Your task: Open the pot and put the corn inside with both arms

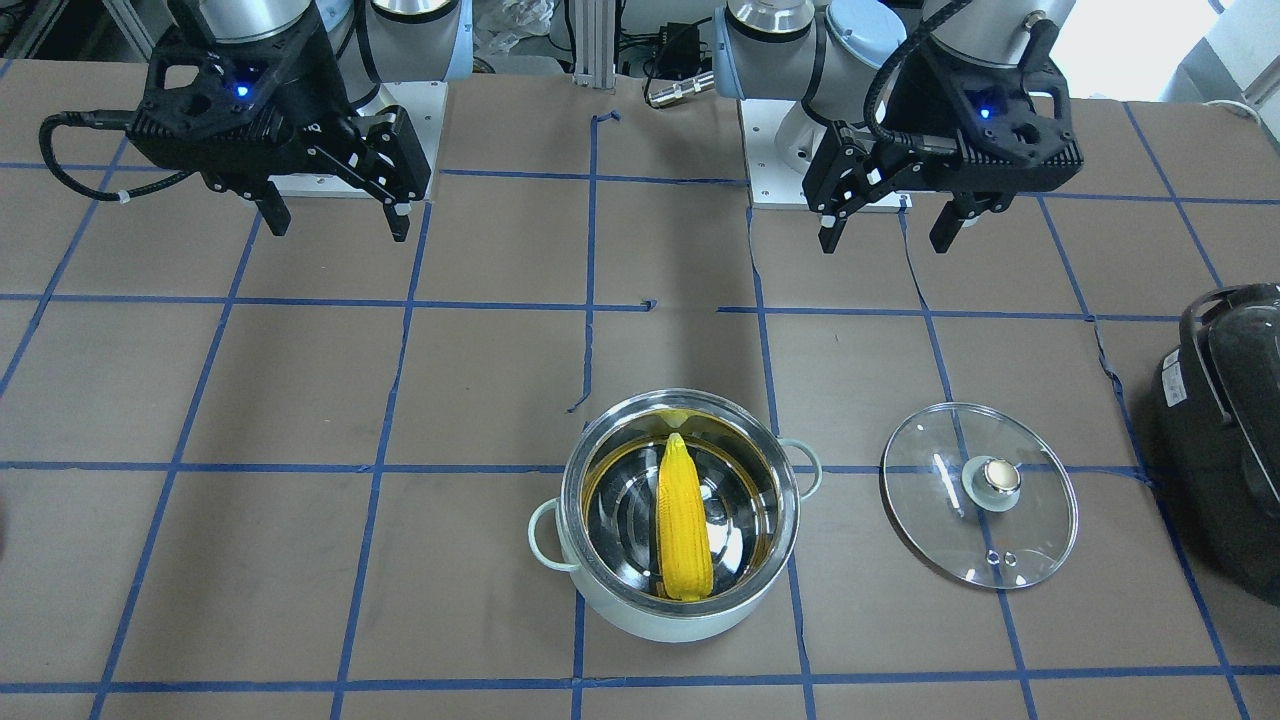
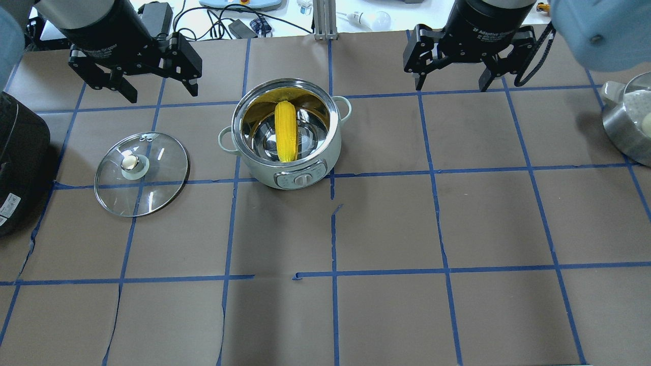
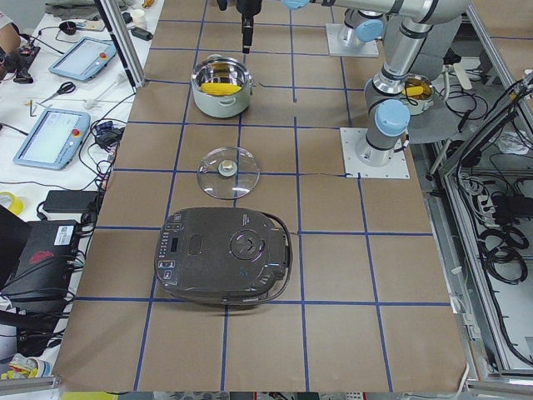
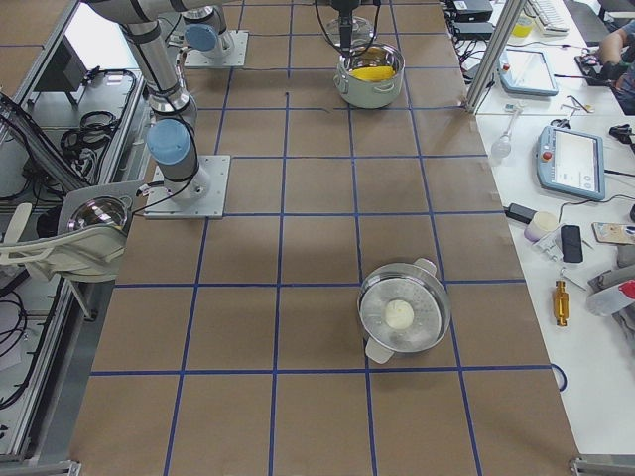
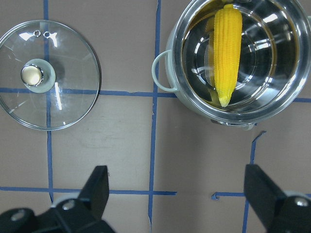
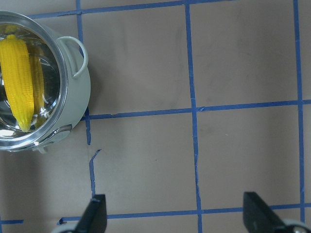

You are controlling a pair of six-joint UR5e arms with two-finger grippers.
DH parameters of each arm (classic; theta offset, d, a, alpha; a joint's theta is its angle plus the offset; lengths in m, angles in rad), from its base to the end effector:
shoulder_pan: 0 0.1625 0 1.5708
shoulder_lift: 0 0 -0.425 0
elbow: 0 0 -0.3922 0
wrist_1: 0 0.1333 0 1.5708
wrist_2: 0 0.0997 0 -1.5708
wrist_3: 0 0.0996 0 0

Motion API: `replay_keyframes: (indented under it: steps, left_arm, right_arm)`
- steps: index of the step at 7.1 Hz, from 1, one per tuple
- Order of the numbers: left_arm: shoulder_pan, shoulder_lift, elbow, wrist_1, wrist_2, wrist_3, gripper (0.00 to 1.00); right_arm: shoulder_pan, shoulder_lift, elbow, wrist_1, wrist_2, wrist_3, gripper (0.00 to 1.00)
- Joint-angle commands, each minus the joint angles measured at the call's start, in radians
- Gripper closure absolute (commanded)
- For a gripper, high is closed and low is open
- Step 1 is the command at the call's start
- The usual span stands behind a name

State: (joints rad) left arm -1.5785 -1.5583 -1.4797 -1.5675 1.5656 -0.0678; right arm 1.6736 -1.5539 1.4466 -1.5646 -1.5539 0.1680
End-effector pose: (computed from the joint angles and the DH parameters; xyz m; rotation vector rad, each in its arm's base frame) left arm -0.1376 -0.4935 0.5396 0.0935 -3.1265 0.1669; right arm 0.1862 -0.4898 0.5404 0.1000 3.1059 -0.1522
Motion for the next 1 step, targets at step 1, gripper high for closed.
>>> replay_keyframes:
  steps: [1]
  left_arm:
    - [0.000,0.004,-0.002,-0.028,0.049,0.002,0.00]
  right_arm:
    - [0.000,-0.002,0.000,0.001,-0.002,0.002,0.00]
